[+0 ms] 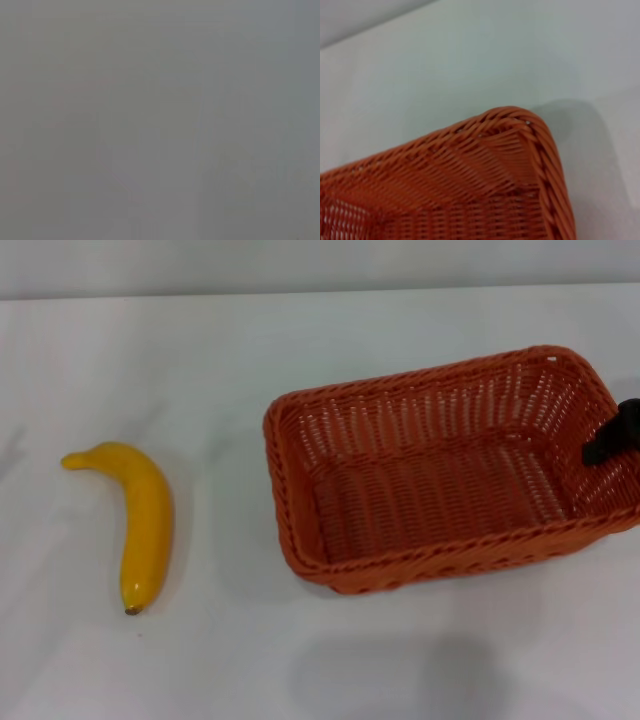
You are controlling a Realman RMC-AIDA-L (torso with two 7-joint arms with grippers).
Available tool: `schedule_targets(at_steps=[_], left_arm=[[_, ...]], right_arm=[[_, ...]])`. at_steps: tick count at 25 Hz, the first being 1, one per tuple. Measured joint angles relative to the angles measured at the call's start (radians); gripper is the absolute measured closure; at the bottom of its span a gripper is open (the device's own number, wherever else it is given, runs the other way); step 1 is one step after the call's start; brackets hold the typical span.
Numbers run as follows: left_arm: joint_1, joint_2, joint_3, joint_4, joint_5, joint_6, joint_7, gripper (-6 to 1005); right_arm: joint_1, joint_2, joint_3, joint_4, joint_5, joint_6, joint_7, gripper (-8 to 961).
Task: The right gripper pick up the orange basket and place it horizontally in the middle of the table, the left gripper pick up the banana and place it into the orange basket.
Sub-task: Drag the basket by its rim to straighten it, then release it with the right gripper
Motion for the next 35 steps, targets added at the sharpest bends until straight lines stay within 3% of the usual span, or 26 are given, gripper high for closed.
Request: schedule_targets(at_steps=[15, 20, 28, 35], left_arm=[[-0.009, -0.008, 0.005, -0.011, -0.004, -0.007, -0.001, 142], [-0.016, -0.010, 0.004, -0.012, -0.003, -0.007, -0.001, 144], [-0.031, -0.013, 0.005, -0.012, 0.005, -0.005, -0.001, 146], [-0.028, -0.018, 0.002, -0.012, -0.002, -0.007, -0.004, 148]], right_arm=[[-0.115, -0.009, -0.023, 0.009, 0.184, -0.044, -0.016, 790], [-0.152, -0.019, 0.011, 0.059, 0.292, -0.072, -0.058, 696], [-0.131, -0.054, -0.016, 0.151, 0.225, -0.086, -0.116, 695], [-0.099, -0.051, -0.017, 0.163, 0.186, -0.069, -0.124, 697]])
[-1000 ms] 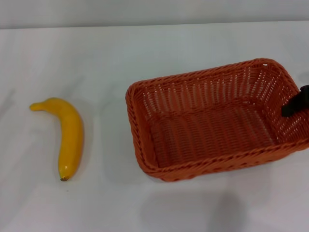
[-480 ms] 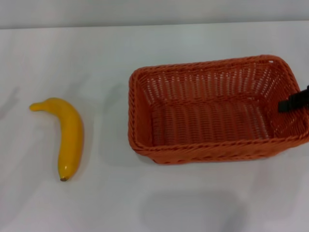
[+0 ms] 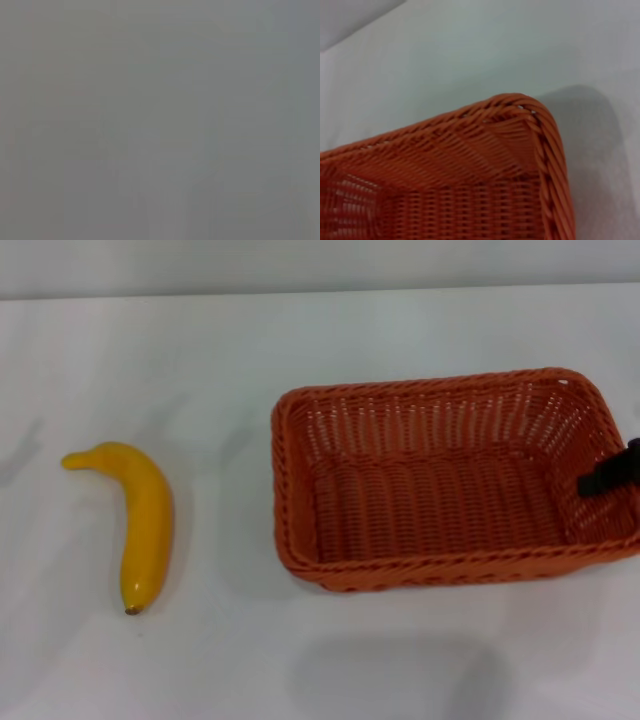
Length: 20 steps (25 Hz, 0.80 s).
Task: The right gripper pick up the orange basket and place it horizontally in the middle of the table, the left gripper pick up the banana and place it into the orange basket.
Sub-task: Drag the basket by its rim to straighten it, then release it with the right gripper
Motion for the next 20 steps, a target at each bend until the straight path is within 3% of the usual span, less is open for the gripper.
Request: schedule_targets(at_steps=[6, 11, 17, 20], left_arm=[[-0.005, -0.001, -0.003, 0.000, 0.000, 0.002, 0.004, 150], [-0.011, -0.001, -0.002, -0.001, 0.000, 0.006, 0.004, 152], [-0.014, -0.002, -0.005, -0.002, -0.013, 0.000, 0.001, 154], [-0.016, -0.003, -0.005, -0.002, -0.014, 0.003, 0.001, 154]], right_arm=[[0.023, -0.030, -0.005, 0.119, 0.091, 0.033, -0.066, 673], [0.038, -0.058, -0.006, 0.115, 0.069, 0.009, -0.066, 654], [0.072, -0.053, -0.017, 0.101, -0.003, 0.012, -0.132, 664], [0.105, -0.049, -0.024, 0.088, -0.112, 0.005, -0.144, 677]])
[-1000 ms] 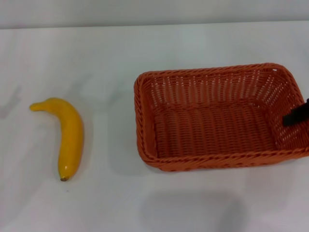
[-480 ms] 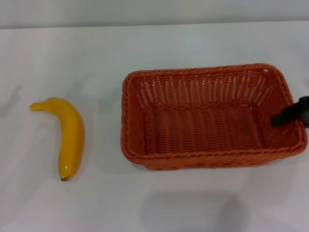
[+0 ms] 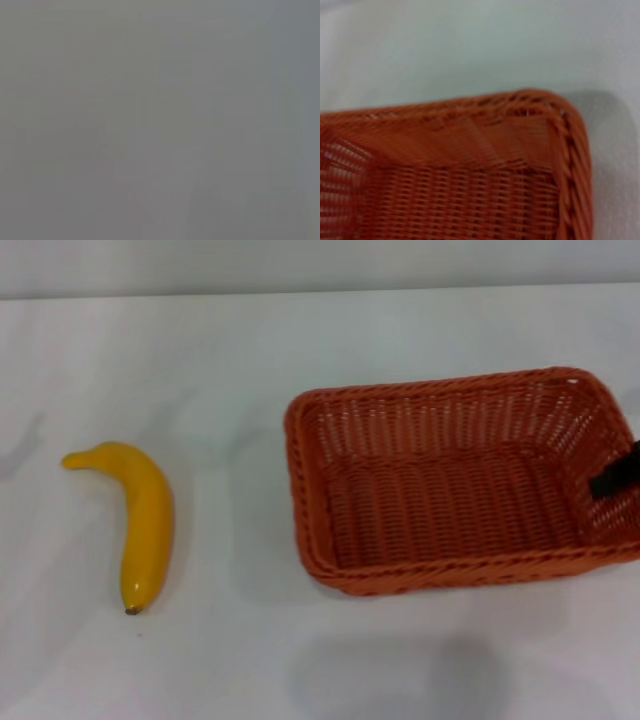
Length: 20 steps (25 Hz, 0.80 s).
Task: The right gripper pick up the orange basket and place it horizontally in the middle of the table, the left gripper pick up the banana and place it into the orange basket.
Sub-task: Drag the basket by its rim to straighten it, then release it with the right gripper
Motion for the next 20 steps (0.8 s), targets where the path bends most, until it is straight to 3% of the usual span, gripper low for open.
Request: schedule_targets(at_steps=[4, 11, 20], left_arm=[[-0.004, -0.002, 0.000, 0.000, 0.000, 0.005, 0.000, 156], [-0.016, -0.002, 0.001, 0.000, 0.000, 0.017, 0.001, 158], [-0.016, -0.004, 0.001, -0.010, -0.005, 0.031, 0.000, 161]], right_arm=[[0.028, 0.000, 0.021, -0.007, -0.010, -0.001, 0.008, 694], [0.058, -0.032, -0.007, 0.019, -0.035, 0.005, 0.042, 690], [0.127, -0.013, -0.037, -0.004, -0.206, 0.032, 0.049, 684]])
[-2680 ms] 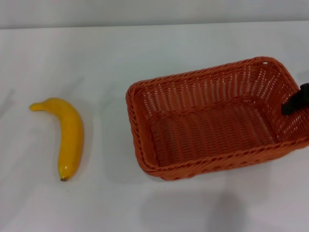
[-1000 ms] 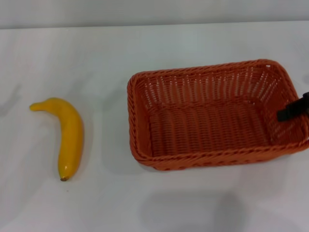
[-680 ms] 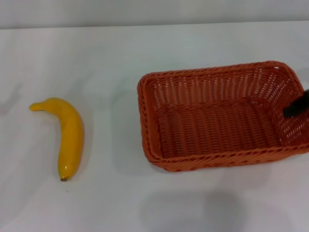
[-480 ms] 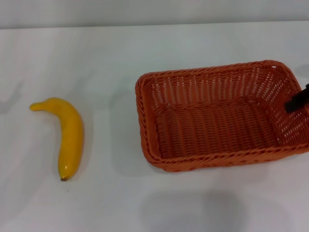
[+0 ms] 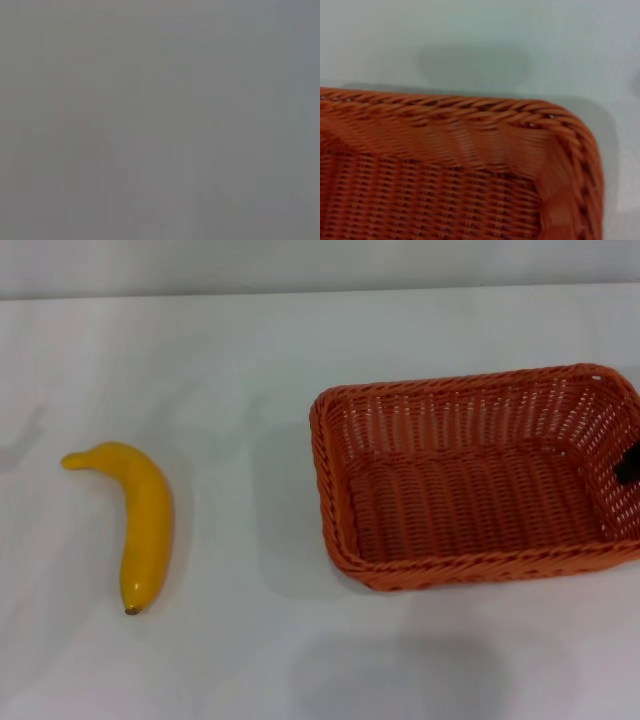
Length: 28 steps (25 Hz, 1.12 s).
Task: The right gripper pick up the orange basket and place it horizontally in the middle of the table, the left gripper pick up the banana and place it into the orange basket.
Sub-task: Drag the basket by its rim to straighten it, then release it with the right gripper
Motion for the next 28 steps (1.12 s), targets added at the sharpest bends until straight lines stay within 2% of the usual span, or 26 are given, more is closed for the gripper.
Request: schedule_targets(at_steps=[10, 19, 22, 28], left_arm=[[-0.005, 0.000, 0.004, -0.001, 0.004, 0.017, 0.000, 164], [-0.001, -0.001, 0.000, -0.002, 0.001, 0.017, -0.001, 166], [-0.002, -0.001, -0.001, -0.002, 0.001, 0.021, -0.002, 167], [-0.002, 0.001, 0.000, -0.002, 0.001, 0.026, -0.005, 169]], right_arm=[[0.022, -0.006, 0.011, -0.070, 0.004, 0.039, -0.003, 681], [0.046, -0.021, 0.012, -0.112, 0.001, 0.063, 0.001, 680], [0.048, -0.026, 0.042, -0.132, 0.006, 0.072, 0.000, 679], [0.002, -0.046, 0.109, -0.256, 0.085, 0.068, -0.027, 678]])
